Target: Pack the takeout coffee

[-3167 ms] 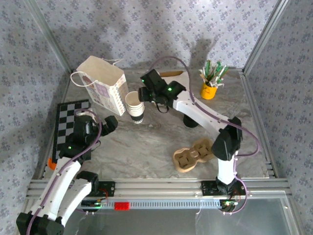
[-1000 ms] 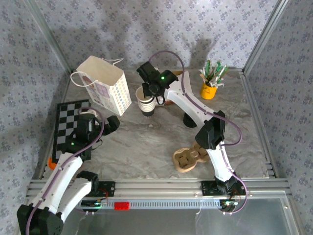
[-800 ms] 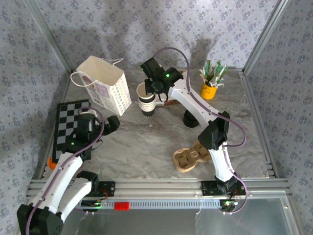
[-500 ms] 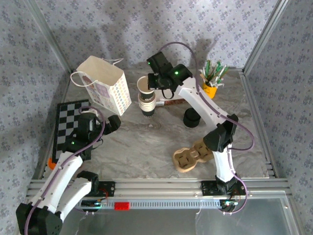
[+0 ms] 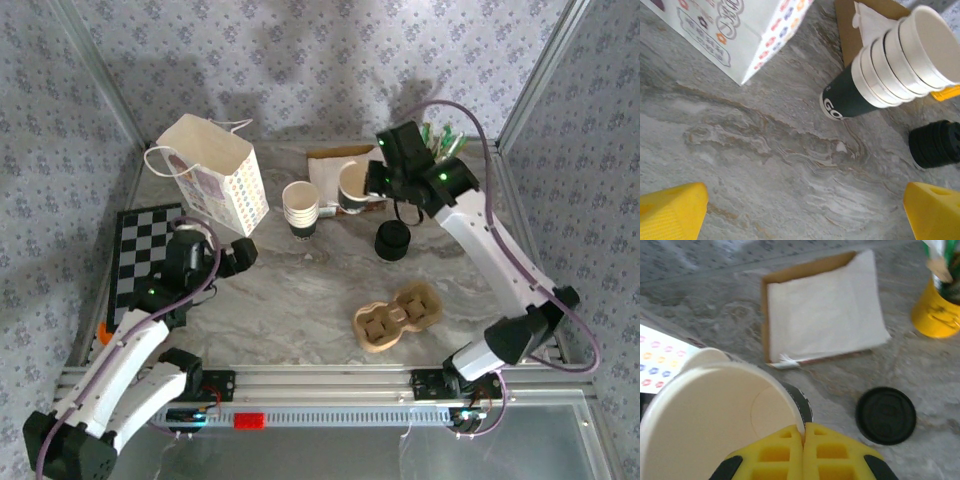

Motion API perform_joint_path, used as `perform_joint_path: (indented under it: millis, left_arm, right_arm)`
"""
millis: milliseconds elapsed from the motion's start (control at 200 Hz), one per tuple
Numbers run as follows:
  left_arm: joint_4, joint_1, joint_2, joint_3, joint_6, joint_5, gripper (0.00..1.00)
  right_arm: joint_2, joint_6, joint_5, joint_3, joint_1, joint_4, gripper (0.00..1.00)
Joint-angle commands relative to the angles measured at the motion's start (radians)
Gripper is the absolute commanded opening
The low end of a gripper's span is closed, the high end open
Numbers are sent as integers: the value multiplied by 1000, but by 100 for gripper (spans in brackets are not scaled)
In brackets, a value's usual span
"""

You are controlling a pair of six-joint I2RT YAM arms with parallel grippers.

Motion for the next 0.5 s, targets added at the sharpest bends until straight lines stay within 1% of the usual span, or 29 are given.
perform_joint_path:
  millis: [0,140,205,265,305,385,495]
  left_arm:
    - [5,-49,-6,20,-37,-18,100]
    - [45,-133,16,2,-61,-56,100]
    - [57,-160,39,4,-63,-67,100]
    - [58,-180,65,13,-63,-77,100]
    - [60,-192,78,19,-63,-84,100]
    - [70,-214,101,23,-67,-99,100]
    - [86,-238,127,32,-69,-106,100]
  right_arm:
    - [-80,12,-29,-149,-46,31,5]
    - [-185,-30,0,-380,-55,141,6]
    - [-212,-37,-19,-464,-53,176,6]
    - [-235,-29,-9,-549,-55,198,6]
    - [-247,-29,-40,-605,-61,233,6]
    - [-254,-45,-56,-676,-65,309,6]
    - [-252,-27,-64,-724,-67,305,6]
